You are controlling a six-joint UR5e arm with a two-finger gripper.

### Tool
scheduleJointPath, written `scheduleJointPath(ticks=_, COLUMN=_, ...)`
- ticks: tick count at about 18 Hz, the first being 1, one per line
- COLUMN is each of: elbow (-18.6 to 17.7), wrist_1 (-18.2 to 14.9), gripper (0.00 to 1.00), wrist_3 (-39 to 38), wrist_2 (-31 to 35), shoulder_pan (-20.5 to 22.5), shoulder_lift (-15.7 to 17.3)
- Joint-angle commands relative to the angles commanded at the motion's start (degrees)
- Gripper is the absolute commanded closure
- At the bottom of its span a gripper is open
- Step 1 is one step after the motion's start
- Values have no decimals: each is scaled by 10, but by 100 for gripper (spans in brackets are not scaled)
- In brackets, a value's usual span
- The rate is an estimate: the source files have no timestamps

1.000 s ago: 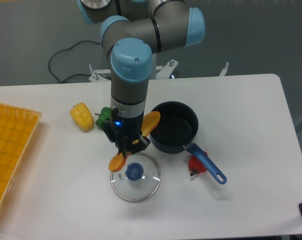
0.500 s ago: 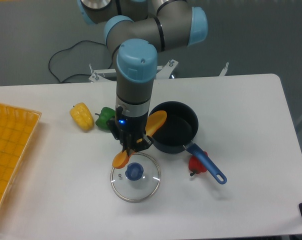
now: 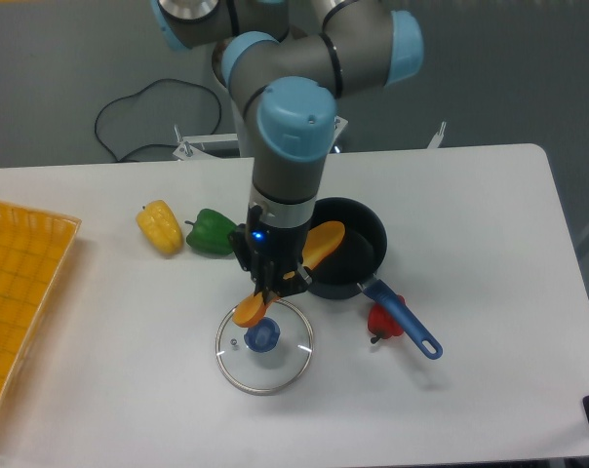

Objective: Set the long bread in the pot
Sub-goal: 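Move the bread over the saucepan rim, lowering its end inside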

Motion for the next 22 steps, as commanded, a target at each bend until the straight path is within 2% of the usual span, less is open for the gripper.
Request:
scheduleJointPath(ticks=4, elbow=-1, wrist_1=0, gripper=82, wrist_3=16, wrist_2=-4, shoulder_pan=1, shoulder_lift=0)
scheduleJointPath(ticks=8, elbow=-21, wrist_1=0, gripper=82, wrist_3=32, wrist_2=-4, shoulder_pan=0, shoulder_lift=1)
scheduleJointPath(ticks=22, elbow=-51, wrist_1=-2, gripper=81, wrist_3=55, wrist_2=-3, shoulder_pan=0, shoulder_lift=11)
